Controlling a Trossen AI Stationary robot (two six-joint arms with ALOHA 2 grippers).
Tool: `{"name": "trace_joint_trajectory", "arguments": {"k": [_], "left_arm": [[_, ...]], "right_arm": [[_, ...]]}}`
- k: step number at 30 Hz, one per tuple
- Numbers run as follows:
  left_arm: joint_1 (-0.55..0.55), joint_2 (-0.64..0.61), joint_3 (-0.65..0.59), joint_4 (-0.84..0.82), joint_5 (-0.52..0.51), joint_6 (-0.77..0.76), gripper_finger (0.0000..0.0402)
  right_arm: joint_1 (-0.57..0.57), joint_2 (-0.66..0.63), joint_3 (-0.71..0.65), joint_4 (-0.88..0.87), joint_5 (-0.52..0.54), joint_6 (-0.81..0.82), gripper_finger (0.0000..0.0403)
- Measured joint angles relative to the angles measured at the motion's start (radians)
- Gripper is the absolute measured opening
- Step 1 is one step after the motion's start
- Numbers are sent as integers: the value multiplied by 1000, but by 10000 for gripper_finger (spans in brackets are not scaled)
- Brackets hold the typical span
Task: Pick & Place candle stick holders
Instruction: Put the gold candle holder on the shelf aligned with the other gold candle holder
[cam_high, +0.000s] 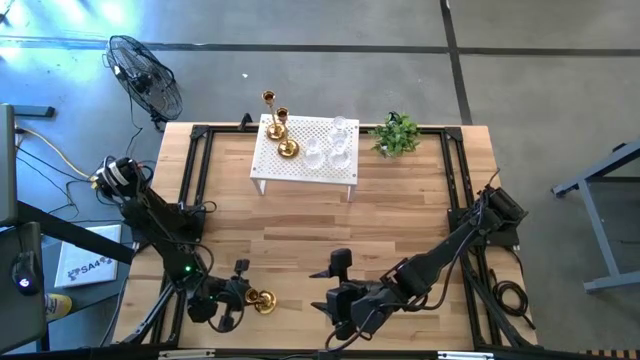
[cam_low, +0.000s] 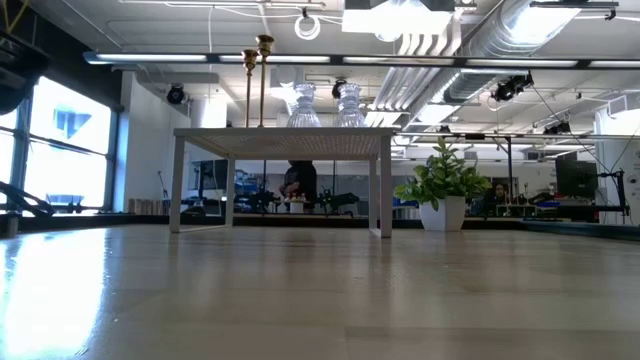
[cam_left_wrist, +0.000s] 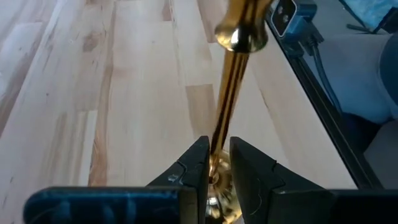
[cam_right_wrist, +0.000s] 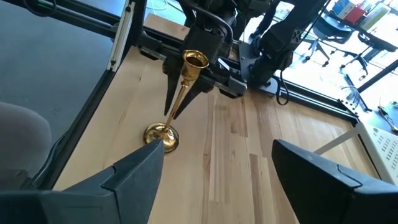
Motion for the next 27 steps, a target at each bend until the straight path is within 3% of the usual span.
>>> {"name": "trace_joint_trajectory", "arguments": {"k": [19,27], "left_arm": [[0,0,0,6,-126,5,58],[6,0,0,12,-174,5,10]], "right_arm": [[0,0,0,2,0,1,291],[0,0,0,2,0,1,291]]}}
